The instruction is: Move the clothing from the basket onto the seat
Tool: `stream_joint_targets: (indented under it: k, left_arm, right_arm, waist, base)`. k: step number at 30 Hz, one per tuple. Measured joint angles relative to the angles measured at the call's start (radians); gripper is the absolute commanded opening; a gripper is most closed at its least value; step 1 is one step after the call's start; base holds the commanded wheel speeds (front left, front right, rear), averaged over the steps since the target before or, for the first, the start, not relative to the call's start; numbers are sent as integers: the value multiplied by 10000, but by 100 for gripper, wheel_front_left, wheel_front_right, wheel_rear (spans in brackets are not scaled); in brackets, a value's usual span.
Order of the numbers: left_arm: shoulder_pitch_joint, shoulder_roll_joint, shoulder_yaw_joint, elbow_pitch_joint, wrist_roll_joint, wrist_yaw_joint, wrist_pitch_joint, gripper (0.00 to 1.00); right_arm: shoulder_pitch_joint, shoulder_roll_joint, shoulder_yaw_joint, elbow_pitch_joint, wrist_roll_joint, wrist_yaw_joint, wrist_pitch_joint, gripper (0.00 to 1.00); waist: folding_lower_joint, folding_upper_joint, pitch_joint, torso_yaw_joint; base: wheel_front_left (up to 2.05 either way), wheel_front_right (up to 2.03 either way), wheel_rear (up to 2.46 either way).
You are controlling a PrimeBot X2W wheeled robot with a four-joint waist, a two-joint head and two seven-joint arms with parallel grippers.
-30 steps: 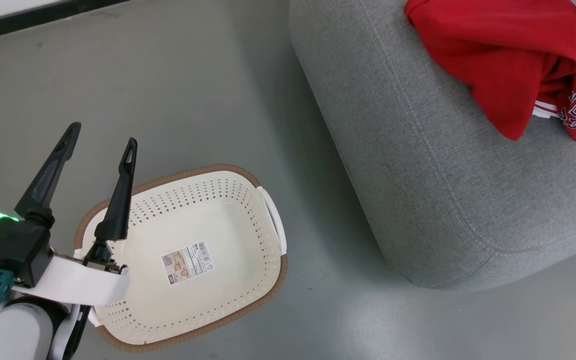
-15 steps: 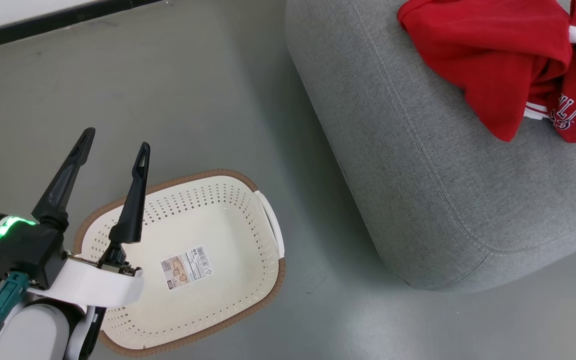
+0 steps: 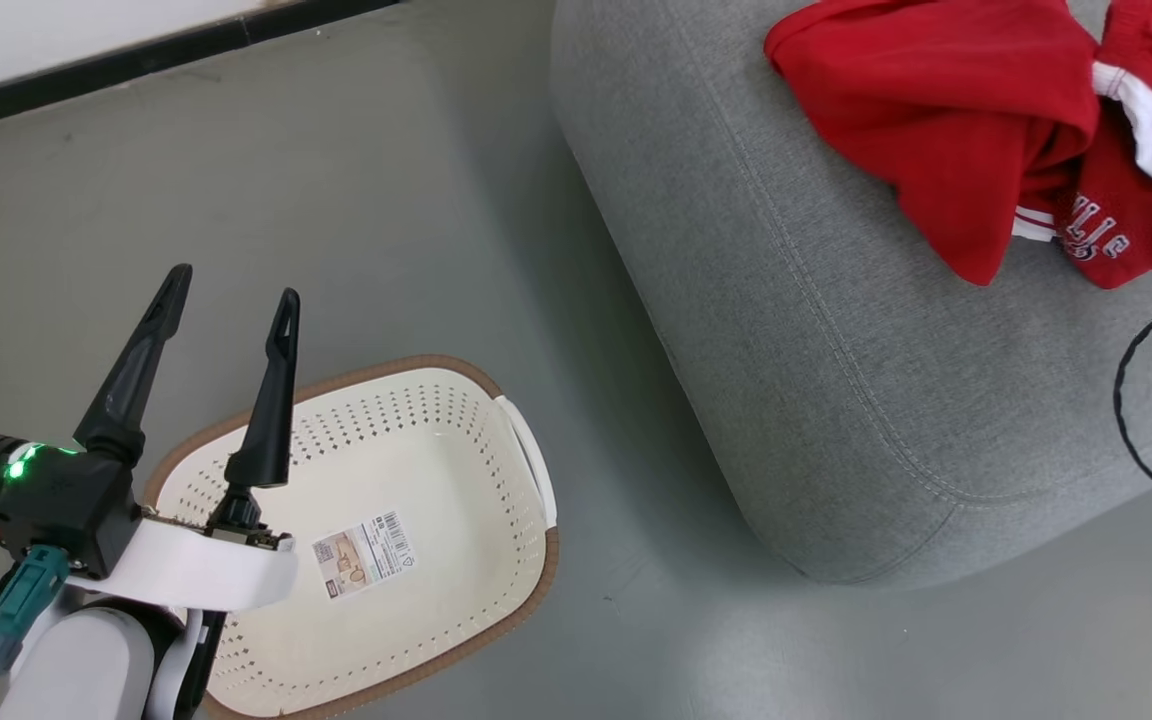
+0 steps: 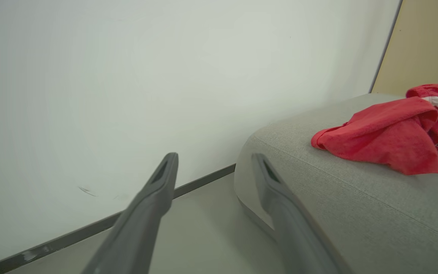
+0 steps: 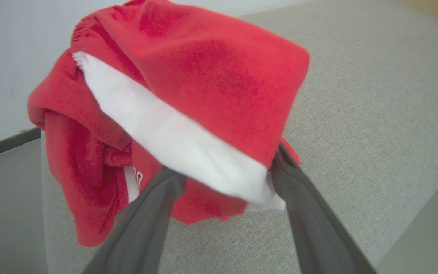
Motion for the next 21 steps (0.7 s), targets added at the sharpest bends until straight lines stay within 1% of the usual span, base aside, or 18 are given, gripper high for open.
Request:
stream_joint_targets:
  k: [14, 21]
  left_arm:
    - [32, -130, 100, 387, -180, 33, -268, 100]
    - [53, -167, 178, 533, -242, 48, -305, 100]
  right_arm:
    - [1329, -115, 474, -934, 397, -2, -222, 100]
    - [1852, -117, 1032, -1620, 416, -2, -382, 100]
  waist:
    - [-1, 0, -415, -413]
    - [0, 0, -615, -617]
  base:
    - [0, 0, 0]
    - [0, 0, 0]
